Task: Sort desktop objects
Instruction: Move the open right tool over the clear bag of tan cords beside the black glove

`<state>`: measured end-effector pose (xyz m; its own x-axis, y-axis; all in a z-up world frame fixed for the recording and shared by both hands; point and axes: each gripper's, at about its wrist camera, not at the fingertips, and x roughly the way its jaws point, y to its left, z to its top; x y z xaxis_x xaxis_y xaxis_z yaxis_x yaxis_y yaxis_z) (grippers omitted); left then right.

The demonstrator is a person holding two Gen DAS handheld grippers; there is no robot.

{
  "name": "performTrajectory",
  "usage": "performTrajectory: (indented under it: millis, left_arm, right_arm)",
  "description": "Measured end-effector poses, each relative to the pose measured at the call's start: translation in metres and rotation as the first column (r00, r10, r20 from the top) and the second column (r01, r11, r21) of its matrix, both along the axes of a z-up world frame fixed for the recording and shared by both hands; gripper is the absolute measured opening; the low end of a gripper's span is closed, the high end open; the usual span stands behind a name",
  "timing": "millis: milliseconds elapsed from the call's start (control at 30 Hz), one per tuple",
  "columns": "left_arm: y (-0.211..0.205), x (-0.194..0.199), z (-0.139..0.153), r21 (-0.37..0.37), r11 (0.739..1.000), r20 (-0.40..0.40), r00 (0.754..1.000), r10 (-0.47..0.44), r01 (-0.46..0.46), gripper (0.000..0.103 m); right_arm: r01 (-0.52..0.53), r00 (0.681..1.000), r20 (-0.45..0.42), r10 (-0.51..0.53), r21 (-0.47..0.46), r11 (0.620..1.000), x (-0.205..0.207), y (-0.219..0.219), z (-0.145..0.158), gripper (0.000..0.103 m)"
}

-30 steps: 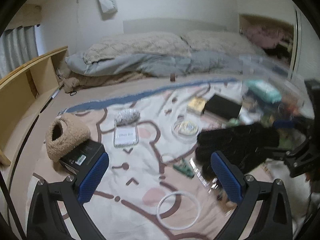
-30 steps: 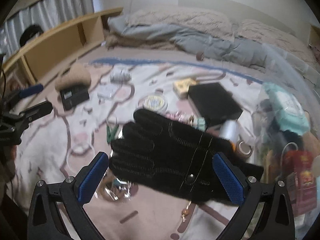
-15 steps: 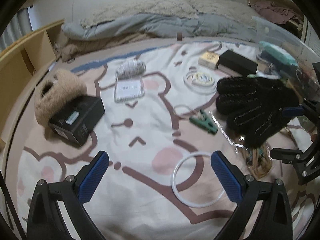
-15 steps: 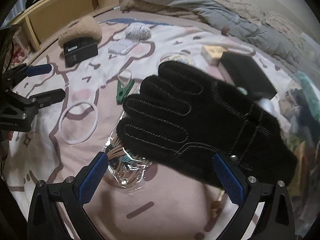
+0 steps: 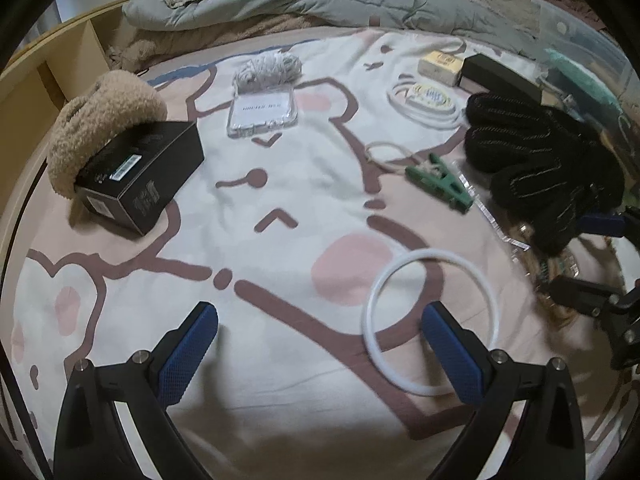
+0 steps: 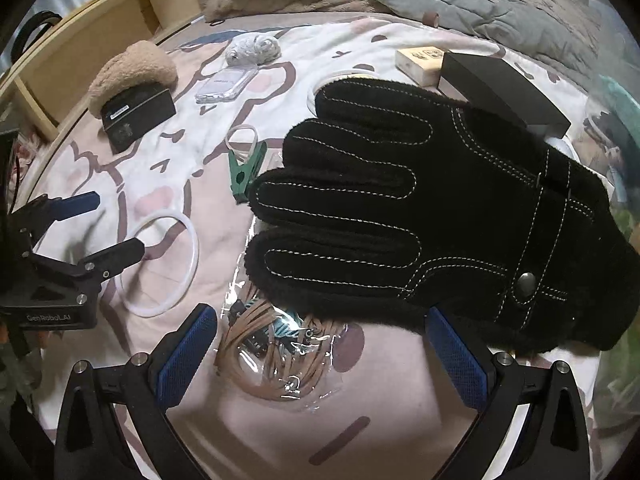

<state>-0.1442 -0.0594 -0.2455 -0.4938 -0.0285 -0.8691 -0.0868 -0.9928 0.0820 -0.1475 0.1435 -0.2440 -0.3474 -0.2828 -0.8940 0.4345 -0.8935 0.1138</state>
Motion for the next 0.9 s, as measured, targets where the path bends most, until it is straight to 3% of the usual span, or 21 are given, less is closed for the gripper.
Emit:
performTrajectory:
  millis: [267, 500, 767, 900]
  left_arm:
    - [-0.002, -0.001, -0.009, -0.03, 0.999, 0.018, 0.999, -0.036, 0.036, 0.102]
    - [-0.006, 0.002, -0.008, -0.053, 0.997, 0.026, 0.998, -0.053, 0.054, 0.102]
    - [-0.039, 0.005, -0.007, -0.07, 0.997, 0.025, 1.0, 0.009, -0.007, 0.103]
    - [-0.051, 0.009, -0.002, -0.008, 1.0, 0.024, 1.0, 0.02, -0.02, 0.102]
  right_arm:
    - [-0.016, 1.0, 0.004, 0.015, 0.086, 0.996, 0.006, -0.012, -0.013, 0.103]
    - [0.001, 1.0, -0.007, 0.0, 0.065, 0.998, 0.009, -0.009, -0.018, 0.103]
    - [0.003, 1.0, -0.017, -0.001, 0.076, 0.997, 0.01, -0.006, -0.017, 0.103]
    - [0.002, 1.0, -0.027, 0.001, 0.107, 0.994, 0.012, -0.008, -0.018, 0.103]
